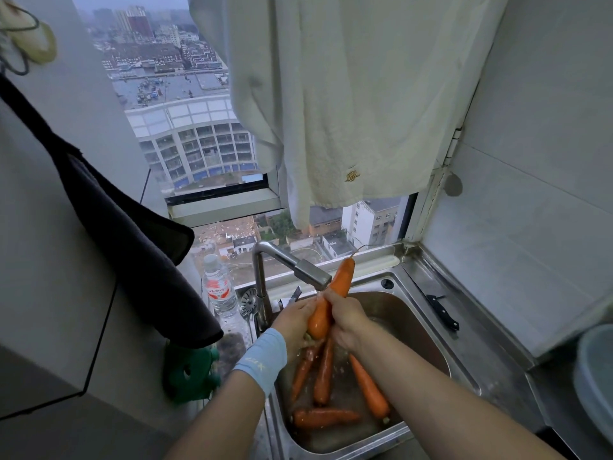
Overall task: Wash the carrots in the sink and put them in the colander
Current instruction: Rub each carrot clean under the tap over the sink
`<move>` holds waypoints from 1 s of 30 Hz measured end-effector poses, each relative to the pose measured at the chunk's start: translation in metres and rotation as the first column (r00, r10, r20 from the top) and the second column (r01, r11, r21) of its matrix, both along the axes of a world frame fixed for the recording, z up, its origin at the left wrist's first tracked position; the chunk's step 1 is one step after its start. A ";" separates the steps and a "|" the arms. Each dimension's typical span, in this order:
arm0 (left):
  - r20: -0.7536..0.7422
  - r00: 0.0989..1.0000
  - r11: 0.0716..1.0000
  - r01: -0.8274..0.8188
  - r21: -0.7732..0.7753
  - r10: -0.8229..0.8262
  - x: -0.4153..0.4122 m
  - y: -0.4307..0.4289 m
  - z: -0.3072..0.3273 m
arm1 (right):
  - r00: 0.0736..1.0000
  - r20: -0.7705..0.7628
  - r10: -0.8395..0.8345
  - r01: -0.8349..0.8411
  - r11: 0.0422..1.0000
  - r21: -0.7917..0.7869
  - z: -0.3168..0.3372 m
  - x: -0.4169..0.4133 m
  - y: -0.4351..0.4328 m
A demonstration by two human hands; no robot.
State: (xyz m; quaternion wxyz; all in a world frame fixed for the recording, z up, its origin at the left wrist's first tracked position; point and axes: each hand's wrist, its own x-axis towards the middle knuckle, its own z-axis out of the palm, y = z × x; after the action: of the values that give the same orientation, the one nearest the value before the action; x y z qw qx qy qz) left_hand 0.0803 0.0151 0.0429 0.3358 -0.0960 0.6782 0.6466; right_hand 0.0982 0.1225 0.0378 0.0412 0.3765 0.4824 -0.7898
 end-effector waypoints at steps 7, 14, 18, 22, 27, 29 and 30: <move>-0.195 0.981 0.960 -0.055 -0.276 0.000 -0.003 0.008 -0.002 | 0.998 0.001 0.056 -0.056 0.998 0.026 -0.004 0.003 -0.005; -0.011 0.999 0.998 0.035 -0.057 -0.036 -0.001 0.005 -0.005 | 1.000 0.011 0.024 -0.024 1.000 0.020 -0.002 0.003 0.004; -0.225 0.973 0.961 -0.009 -0.276 -0.056 -0.006 0.007 -0.010 | 0.997 -0.003 0.071 -0.070 0.997 0.044 -0.004 0.008 -0.005; -0.027 0.998 0.997 -0.063 -0.053 0.061 -0.008 0.002 -0.013 | 0.999 -0.014 0.041 -0.041 0.999 0.010 -0.001 0.004 -0.001; 0.141 0.982 0.929 0.065 0.364 -0.124 -0.004 -0.013 -0.010 | 0.998 -0.053 0.044 -0.049 0.995 -0.086 0.004 0.009 0.013; 0.104 0.983 0.931 0.106 0.348 -0.151 -0.003 -0.014 -0.010 | 0.997 -0.065 0.041 -0.049 0.990 -0.129 0.004 0.012 0.018; 0.082 0.987 0.945 0.106 0.309 -0.138 -0.002 -0.012 -0.009 | 0.997 -0.069 0.036 -0.046 0.989 -0.142 0.003 0.013 0.019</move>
State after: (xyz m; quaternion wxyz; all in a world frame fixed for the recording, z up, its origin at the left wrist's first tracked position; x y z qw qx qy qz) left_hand 0.0780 0.0029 0.0340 0.4205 -0.0340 0.5571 0.7153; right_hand 0.1109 0.1417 0.0408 0.0684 0.3364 0.4331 -0.8334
